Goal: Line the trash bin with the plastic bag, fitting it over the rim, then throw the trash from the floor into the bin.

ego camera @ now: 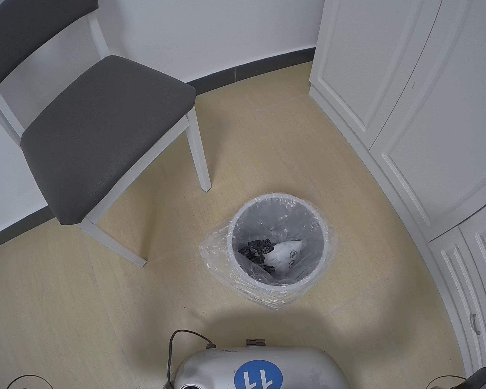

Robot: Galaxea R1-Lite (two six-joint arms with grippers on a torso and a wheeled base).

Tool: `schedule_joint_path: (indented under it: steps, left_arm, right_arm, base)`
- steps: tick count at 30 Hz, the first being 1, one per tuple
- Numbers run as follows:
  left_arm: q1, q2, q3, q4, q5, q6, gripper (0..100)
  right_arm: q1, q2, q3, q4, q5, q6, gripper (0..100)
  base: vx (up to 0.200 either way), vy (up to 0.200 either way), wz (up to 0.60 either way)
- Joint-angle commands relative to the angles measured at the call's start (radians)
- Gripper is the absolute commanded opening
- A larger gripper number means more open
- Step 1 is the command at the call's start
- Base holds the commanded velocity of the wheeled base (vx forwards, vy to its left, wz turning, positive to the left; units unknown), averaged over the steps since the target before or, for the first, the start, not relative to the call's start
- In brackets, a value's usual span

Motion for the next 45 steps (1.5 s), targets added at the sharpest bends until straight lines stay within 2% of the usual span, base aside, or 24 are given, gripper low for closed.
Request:
schedule_joint_path:
  steps: [1, 15, 24, 31, 37, 42, 45]
  left_arm:
    - [0.006, -0.160, -0.063, 0.122, 0.000, -0.028, 100]
    - [0.005, -0.336, -0.172, 0.392, 0.000, -0.028, 100]
    - [0.005, -0.447, -0.152, 0.496, -0.003, -0.029, 100]
    - [0.009, -0.473, -0.100, 0.493, -0.006, -0.040, 100]
    - [0.011, -0.476, -0.060, 0.481, -0.011, -0.068, 100]
    - [0.009, -0.474, -0.020, 0.444, -0.017, -0.066, 100]
    - [0.011, -0.477, 0.023, 0.369, -0.061, -0.061, 100]
  right_arm:
    - [0.007, -0.221, 0.001, 0.110, 0.001, 0.000, 100]
    - [0.008, -0.481, 0.016, 0.339, -0.002, 0.001, 100]
    - [0.008, -0.481, 0.042, 0.320, 0.000, 0.038, 100]
    - [0.008, -0.481, 0.067, 0.317, 0.006, 0.050, 100]
    - [0.008, -0.481, 0.085, 0.310, 0.040, 0.050, 100]
    - [0.008, -0.481, 0.145, 0.218, 0.046, 0.035, 100]
    - [0.008, -0.481, 0.180, 0.144, 0.064, 0.021, 100]
  base:
    - [0.000, 0.000, 0.00]
    - [0.000, 0.000, 0.00]
    - [0.000, 0.000, 0.00]
    - [0.000, 0.000, 0.00]
    - [0.000, 0.000, 0.00]
    - [0.000, 0.000, 0.00]
    - [0.000, 0.000, 0.00]
